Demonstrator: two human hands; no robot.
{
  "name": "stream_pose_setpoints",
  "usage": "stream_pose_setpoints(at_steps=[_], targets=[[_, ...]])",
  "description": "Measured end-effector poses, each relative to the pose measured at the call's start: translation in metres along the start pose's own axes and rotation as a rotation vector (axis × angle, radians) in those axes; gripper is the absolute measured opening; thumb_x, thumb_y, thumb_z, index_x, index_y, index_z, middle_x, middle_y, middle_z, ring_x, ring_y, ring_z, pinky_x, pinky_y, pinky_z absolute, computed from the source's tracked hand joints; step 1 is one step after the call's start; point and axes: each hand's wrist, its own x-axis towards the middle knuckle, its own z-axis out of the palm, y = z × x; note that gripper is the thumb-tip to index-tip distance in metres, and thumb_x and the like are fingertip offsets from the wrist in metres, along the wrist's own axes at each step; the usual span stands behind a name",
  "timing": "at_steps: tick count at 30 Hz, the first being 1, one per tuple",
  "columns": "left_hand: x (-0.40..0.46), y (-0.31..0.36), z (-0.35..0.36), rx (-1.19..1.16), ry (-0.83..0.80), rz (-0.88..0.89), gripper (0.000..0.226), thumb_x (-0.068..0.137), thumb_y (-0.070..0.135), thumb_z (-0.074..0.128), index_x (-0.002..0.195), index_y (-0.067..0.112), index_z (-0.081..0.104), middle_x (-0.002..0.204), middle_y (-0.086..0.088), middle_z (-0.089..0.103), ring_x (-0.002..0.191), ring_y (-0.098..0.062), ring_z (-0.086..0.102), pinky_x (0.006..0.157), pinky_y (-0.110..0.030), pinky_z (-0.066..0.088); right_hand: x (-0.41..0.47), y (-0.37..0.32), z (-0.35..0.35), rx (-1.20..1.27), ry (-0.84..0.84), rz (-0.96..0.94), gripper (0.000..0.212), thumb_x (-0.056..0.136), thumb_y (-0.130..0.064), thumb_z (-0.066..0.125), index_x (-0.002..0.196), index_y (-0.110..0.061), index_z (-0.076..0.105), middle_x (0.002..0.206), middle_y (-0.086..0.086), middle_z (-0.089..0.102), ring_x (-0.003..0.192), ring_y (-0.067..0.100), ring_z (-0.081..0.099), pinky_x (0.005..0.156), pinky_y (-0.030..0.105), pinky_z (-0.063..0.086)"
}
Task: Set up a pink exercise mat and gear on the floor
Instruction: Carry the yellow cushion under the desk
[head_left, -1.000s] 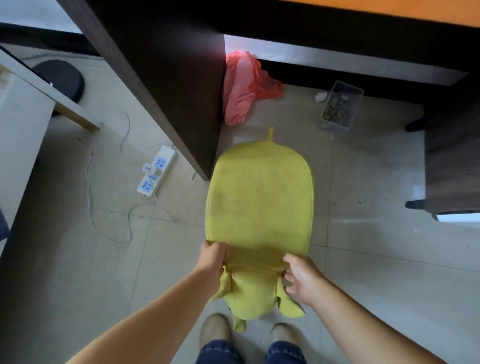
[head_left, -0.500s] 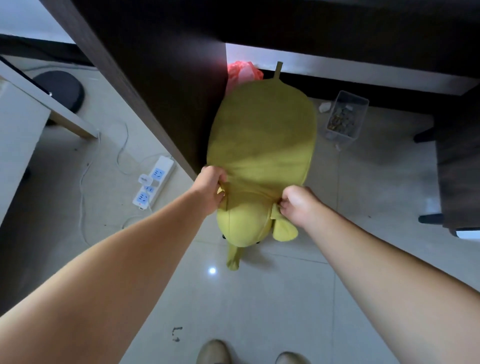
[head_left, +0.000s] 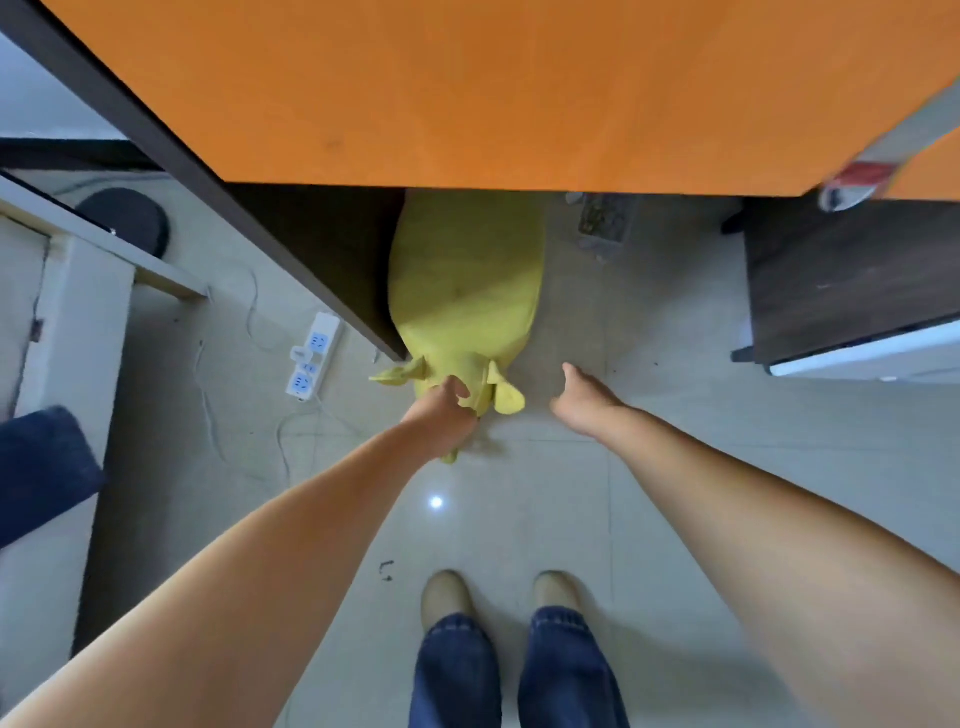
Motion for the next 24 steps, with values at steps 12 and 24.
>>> stream_pose_setpoints(at_steps=[12, 24], targets=[[-0.152, 0.146, 0.032, 0.481, -0.046, 0.394, 0.036, 0.096, 0.013, 0.040, 0.128, 0.007, 0.053, 0.135, -0.011, 0.055, 0.125, -0.030, 0.052, 0.098, -0.031, 0.043, -0.176, 0.093, -0.096, -0.026, 0.072, -0.050, 0.024, 0.093, -0.011, 0.043, 0.103, 0.000, 0.062, 0.123, 0.021, 0.060, 0.116, 0.034, 0.056, 0.086, 0.028, 0.043], [-0.268, 0.211, 0.131, 0.744, -0.168, 0.633, 0.028, 0.091, 0.013, 0.047, 0.116, 0.011, 0.060, 0.128, -0.009, 0.058, 0.121, -0.027, 0.053, 0.098, -0.031, 0.042, -0.323, 0.256, -0.057, 0.302, 0.226, 0.283, 0.026, 0.089, -0.011, 0.039, 0.063, -0.012, 0.039, 0.069, 0.007, 0.047, 0.078, 0.027, 0.051, 0.061, 0.026, 0.037]])
